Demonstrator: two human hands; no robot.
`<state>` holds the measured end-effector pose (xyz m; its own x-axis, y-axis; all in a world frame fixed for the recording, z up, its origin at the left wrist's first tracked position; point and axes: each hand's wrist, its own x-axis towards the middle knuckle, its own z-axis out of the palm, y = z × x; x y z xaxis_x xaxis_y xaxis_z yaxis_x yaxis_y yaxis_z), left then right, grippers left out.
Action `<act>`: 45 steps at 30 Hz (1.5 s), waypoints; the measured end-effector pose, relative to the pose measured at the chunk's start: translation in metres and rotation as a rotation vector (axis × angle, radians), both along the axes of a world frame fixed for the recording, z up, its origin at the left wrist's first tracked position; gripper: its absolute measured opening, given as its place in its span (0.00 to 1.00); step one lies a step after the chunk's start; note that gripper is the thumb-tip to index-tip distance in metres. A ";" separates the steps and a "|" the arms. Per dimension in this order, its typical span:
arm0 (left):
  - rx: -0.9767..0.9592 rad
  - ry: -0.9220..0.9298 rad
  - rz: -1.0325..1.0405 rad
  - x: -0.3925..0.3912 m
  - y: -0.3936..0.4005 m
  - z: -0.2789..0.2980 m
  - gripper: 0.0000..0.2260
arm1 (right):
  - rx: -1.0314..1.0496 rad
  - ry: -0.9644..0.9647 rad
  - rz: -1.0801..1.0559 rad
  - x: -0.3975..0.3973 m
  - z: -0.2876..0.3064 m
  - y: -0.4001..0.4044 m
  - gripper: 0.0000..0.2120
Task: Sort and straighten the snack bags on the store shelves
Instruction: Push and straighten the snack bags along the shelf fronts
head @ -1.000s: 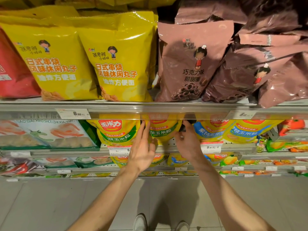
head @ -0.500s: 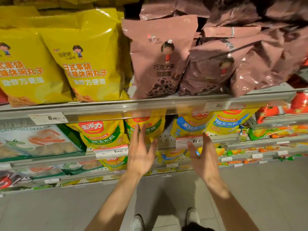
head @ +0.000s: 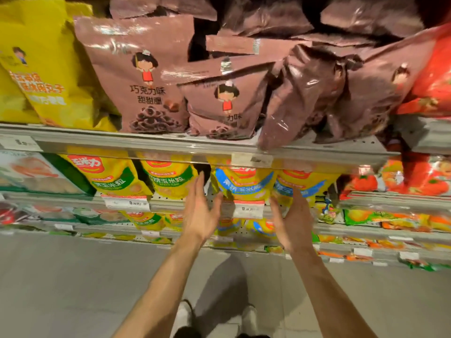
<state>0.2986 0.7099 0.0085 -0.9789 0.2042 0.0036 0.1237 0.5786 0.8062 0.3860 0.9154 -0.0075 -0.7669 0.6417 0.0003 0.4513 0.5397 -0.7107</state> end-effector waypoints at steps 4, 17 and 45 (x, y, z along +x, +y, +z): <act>0.128 -0.080 0.003 -0.010 0.012 0.004 0.33 | -0.153 0.113 0.087 -0.023 0.005 -0.003 0.31; 0.041 0.060 0.081 -0.057 0.009 0.006 0.11 | -0.279 0.207 0.103 -0.041 0.021 -0.017 0.17; -0.059 0.048 -0.177 -0.006 -0.063 0.009 0.33 | -0.059 0.064 0.198 -0.005 0.026 -0.048 0.36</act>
